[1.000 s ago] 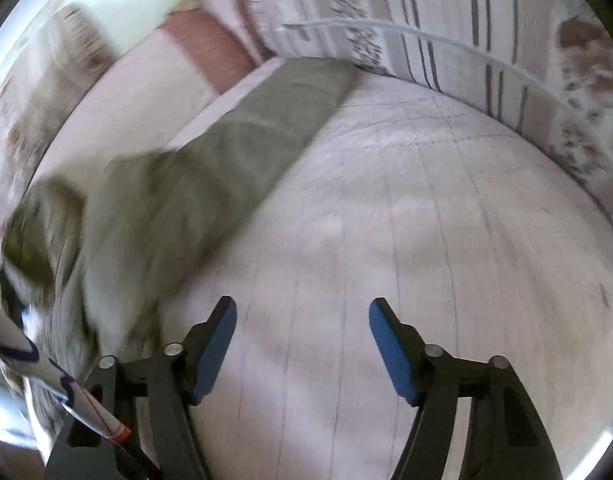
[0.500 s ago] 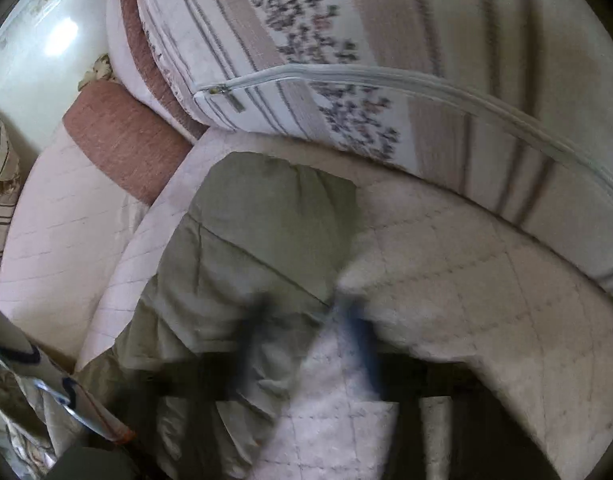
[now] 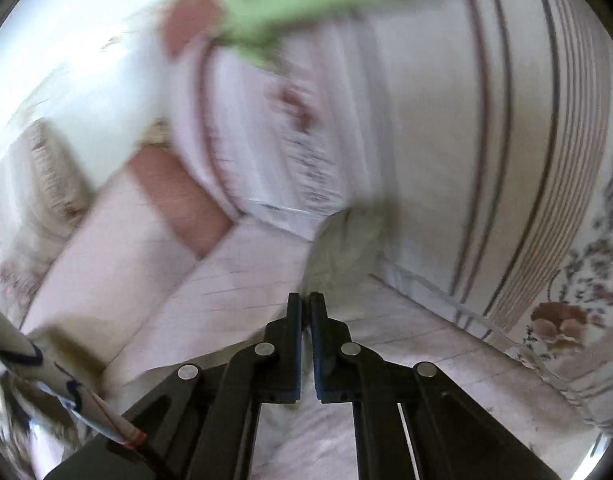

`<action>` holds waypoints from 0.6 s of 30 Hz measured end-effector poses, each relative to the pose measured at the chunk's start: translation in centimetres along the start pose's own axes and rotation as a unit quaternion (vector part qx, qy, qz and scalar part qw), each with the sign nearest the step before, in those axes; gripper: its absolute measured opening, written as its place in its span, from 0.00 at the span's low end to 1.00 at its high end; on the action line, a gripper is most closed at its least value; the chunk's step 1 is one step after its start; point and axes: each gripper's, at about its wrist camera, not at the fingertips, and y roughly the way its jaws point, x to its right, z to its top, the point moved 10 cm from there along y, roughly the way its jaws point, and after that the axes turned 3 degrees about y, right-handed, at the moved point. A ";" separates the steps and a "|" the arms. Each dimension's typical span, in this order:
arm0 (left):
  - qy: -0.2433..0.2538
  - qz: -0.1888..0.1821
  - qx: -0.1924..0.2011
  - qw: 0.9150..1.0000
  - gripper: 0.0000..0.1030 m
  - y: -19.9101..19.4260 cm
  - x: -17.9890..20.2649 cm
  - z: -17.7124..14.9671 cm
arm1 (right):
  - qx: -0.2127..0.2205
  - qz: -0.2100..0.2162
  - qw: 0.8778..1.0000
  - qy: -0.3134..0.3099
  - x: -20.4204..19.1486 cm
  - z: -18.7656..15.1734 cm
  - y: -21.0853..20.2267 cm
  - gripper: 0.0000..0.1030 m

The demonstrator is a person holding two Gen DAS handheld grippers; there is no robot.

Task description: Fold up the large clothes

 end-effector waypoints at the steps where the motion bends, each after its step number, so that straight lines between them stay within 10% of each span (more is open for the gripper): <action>1: -0.003 -0.002 0.005 1.000 0.63 -0.5 -0.5 0.0 | 0.003 0.016 1.000 -0.014 -2.1 -0.2 -1.4 0.04; 7: -0.026 -0.004 0.026 0.999 0.63 -2.4 -3.5 -0.8 | -0.009 0.130 0.985 -0.110 -17.4 -5.9 -8.6 0.03; 18: -0.075 0.002 0.040 0.996 0.63 -1.6 -9.7 -2.7 | -0.149 0.275 0.894 -0.322 -41.1 -35.1 -13.9 0.00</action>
